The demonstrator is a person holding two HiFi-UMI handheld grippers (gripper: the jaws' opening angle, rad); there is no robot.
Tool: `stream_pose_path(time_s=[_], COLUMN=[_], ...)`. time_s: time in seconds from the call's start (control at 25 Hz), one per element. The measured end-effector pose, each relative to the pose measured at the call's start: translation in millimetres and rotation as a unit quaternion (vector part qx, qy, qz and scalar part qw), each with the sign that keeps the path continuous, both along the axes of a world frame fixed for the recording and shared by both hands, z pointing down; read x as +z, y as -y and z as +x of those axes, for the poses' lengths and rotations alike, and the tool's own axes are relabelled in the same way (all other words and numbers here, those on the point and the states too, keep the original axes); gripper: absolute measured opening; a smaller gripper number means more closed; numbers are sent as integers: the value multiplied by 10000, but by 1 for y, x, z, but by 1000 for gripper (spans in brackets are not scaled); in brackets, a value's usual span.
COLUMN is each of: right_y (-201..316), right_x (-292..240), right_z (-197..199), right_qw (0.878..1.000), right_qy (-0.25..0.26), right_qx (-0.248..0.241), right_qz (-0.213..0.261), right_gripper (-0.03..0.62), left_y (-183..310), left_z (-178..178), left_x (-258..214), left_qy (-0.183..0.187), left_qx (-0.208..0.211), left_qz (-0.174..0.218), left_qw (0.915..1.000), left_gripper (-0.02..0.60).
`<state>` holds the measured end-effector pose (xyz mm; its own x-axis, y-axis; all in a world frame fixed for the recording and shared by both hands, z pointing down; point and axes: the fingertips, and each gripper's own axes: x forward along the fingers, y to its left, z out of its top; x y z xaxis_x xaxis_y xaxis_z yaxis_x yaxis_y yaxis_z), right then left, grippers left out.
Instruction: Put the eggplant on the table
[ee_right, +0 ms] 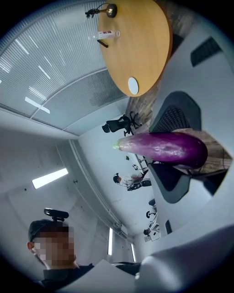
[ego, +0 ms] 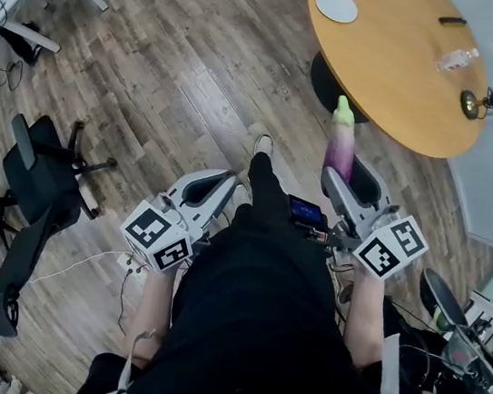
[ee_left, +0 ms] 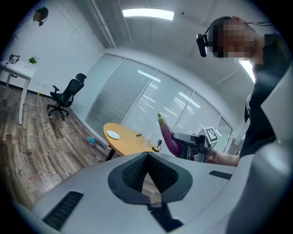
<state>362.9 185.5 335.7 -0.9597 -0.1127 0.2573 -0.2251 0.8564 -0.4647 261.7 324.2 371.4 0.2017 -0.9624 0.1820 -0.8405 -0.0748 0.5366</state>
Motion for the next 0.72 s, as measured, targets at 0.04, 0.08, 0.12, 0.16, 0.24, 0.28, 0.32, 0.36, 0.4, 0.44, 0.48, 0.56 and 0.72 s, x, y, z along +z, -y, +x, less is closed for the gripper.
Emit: stream_pose_path(time_s=[0.04, 0.08, 0.12, 0.16, 0.24, 0.28, 0.32, 0.36, 0.4, 0.44, 0.48, 0.56, 0.72], right_y=[3, 6, 9, 12, 19, 23, 28, 33, 38, 44, 49, 59, 88], right_x=[-1, -2, -2, 0, 10, 15, 20, 23, 23, 22, 19, 16, 12], right_z=[-6, -13, -21, -28, -44, -53, -64, -75, -86, -99, -113, -137, -174], right_qw=[10000, 10000, 9999, 9999, 9996, 9994, 9993, 9992, 9990, 9989, 9987, 9983, 9982], right_qy=[1, 7, 14, 22, 42, 53, 67, 91, 132, 191, 256, 351, 411], right_qx=[-14, -30, -60, -108, -228, -272, -296, -311, -326, -340, -354, -379, -376], right_qz=[-32, -67, -95, -115, -156, -188, -226, -254, -264, -257, -249, -264, -201], right_gripper=[219, 219, 219, 220, 219, 220, 221, 221, 221, 221, 220, 221, 221], left_y=[1, 2, 3, 5, 10, 14, 17, 20, 24, 28, 32, 41, 70], left_z=[-6, -12, -18, -23, -34, -40, -47, -55, -64, -74, -84, -105, -142], left_x=[-1, -2, -2, 0, 6, 7, 7, 6, 4, 1, 0, -2, -12], left_qy=[-16, -32, -53, -66, -39, -6, 25, 50, 77, 117, 168, 261, 310], left_qx=[-42, -90, -147, -204, -294, -328, -357, -381, -398, -402, -398, -391, -382], left_qz=[-25, -65, -107, -131, -138, -150, -163, -170, -178, -197, -219, -247, -288], left_qw=[10000, 9999, 9998, 9997, 9995, 9994, 9992, 9991, 9990, 9989, 9988, 9986, 9984], left_gripper=[11, 11, 11, 11, 11, 11, 11, 11, 11, 11, 11, 11, 11])
